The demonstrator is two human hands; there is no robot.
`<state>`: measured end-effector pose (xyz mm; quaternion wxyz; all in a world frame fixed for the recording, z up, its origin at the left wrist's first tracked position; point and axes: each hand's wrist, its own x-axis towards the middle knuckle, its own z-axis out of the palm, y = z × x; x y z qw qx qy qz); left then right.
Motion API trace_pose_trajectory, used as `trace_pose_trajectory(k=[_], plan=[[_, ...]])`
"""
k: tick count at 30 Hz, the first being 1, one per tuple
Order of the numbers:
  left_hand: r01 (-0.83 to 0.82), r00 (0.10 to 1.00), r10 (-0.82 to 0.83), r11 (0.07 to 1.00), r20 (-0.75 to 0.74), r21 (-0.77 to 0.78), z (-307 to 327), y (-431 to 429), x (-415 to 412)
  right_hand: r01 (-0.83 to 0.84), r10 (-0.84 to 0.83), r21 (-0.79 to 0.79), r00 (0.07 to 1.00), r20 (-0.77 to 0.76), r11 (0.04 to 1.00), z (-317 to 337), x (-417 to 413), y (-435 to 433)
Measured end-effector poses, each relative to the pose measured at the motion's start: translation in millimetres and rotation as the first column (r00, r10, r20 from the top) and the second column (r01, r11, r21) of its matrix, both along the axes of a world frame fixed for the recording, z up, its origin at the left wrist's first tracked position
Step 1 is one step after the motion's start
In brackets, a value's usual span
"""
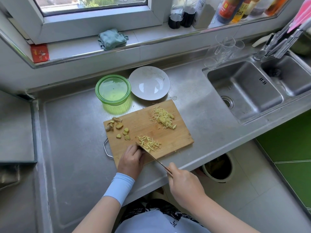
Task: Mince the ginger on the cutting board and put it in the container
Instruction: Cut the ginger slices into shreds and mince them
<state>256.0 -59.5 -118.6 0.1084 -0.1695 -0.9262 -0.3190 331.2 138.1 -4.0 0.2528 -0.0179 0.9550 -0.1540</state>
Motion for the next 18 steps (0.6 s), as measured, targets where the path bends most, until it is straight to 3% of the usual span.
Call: trace_pose_trajectory(k=[11,18], plan=[[0.026,1.000,-0.026,0.999,0.012,-0.036,5,-2,0,0.007,-0.007,-0.066,1.000,-0.006,0.998,-2,-23,-17],[0.014,1.000,-0.015,0.999,-0.020,-0.035,7,-1,1,-0.007,0.007,-0.020,1.000,-0.002,1.000,-4,-14,-13]])
